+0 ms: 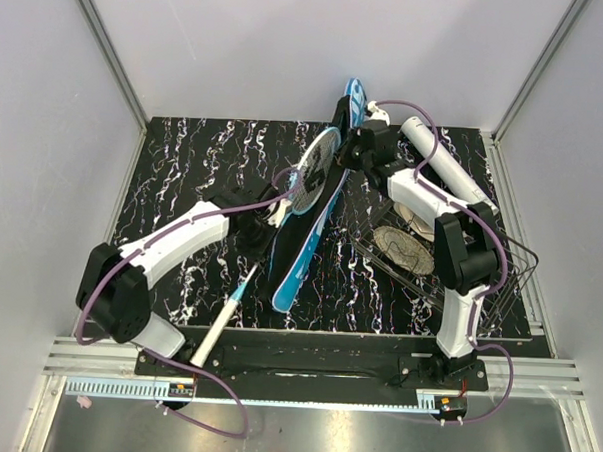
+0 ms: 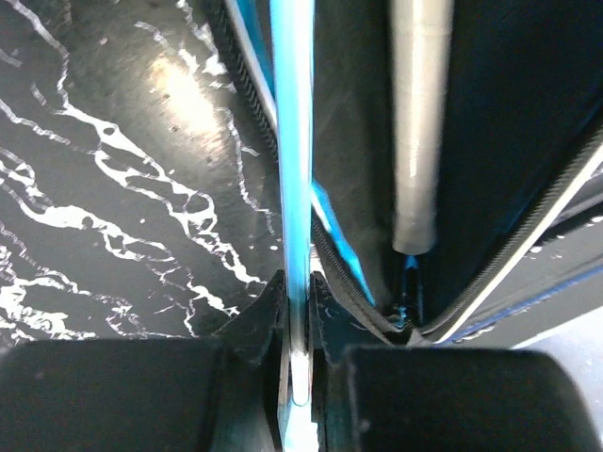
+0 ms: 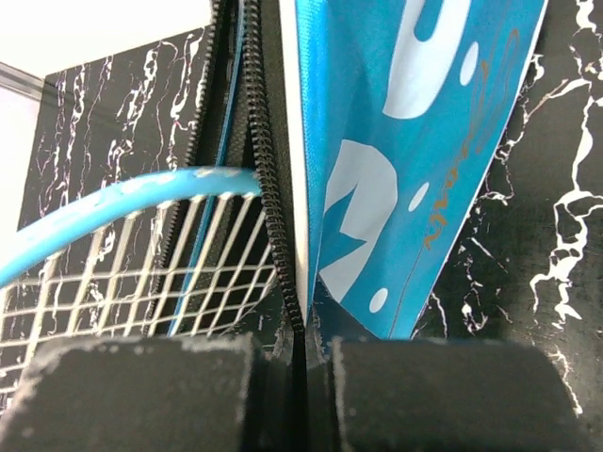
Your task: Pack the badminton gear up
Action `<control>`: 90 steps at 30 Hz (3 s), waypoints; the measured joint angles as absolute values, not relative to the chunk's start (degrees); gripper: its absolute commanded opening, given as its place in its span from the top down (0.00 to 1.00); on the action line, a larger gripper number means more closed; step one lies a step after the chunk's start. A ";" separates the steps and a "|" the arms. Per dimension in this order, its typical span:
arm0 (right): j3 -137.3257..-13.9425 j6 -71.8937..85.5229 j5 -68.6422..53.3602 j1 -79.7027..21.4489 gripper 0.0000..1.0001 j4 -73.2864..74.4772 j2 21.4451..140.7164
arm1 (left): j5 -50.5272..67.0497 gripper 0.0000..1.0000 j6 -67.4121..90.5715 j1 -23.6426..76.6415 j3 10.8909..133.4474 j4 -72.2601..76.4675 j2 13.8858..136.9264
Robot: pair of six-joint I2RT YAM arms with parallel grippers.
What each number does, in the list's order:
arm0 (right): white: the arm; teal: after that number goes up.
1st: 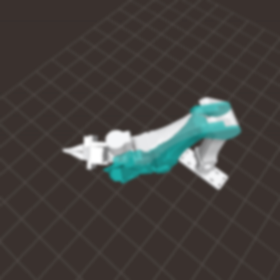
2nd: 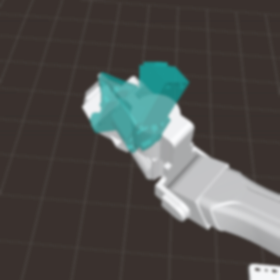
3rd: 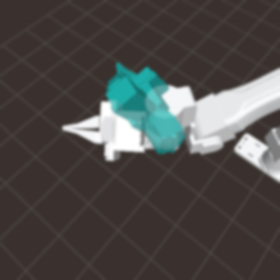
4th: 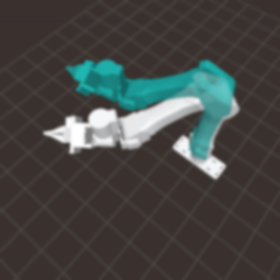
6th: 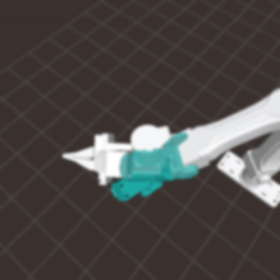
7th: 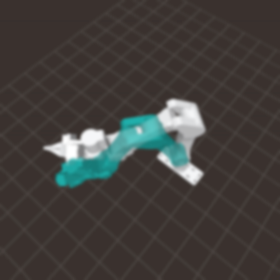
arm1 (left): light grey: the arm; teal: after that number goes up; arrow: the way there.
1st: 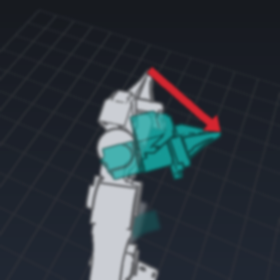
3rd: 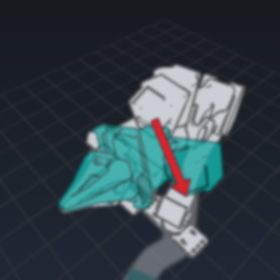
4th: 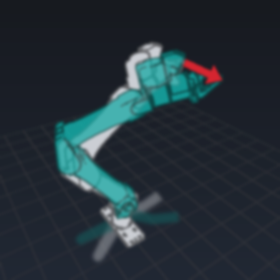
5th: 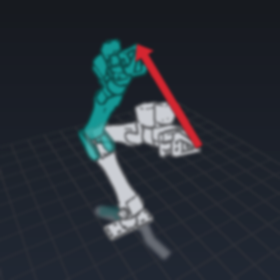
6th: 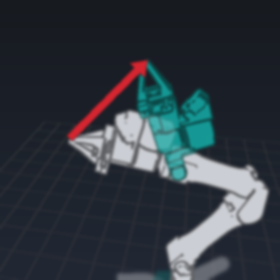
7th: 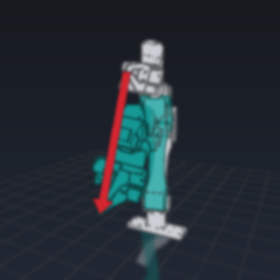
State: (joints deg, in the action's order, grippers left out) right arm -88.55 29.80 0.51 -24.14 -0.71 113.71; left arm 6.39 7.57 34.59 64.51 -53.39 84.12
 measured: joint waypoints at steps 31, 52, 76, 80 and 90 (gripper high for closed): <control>-75.81 22.85 -10.52 -24.58 1.00 -18.15 108.51 | 16.78 1.00 7.55 34.52 84.84 -66.13 103.42; -68.18 35.88 -13.43 -25.12 1.00 -20.73 104.68 | 9.21 1.00 15.05 33.56 106.52 -63.37 117.89; -67.68 38.35 -17.30 -24.64 1.00 -14.57 103.68 | -0.93 0.22 19.05 36.82 93.49 -45.23 105.49; -68.90 36.64 -17.32 -24.64 1.00 -12.58 103.66 | 1.15 0.19 18.39 36.47 88.55 -43.11 90.32; -69.12 40.77 -17.65 -24.64 0.97 -11.81 103.66 | 3.99 0.06 19.31 30.04 73.67 -31.07 83.15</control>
State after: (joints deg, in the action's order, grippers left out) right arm -69.12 40.77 -17.65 -24.64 -11.81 103.66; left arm 3.99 19.31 30.04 73.67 -31.07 83.15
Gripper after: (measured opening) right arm 0.025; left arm 0.930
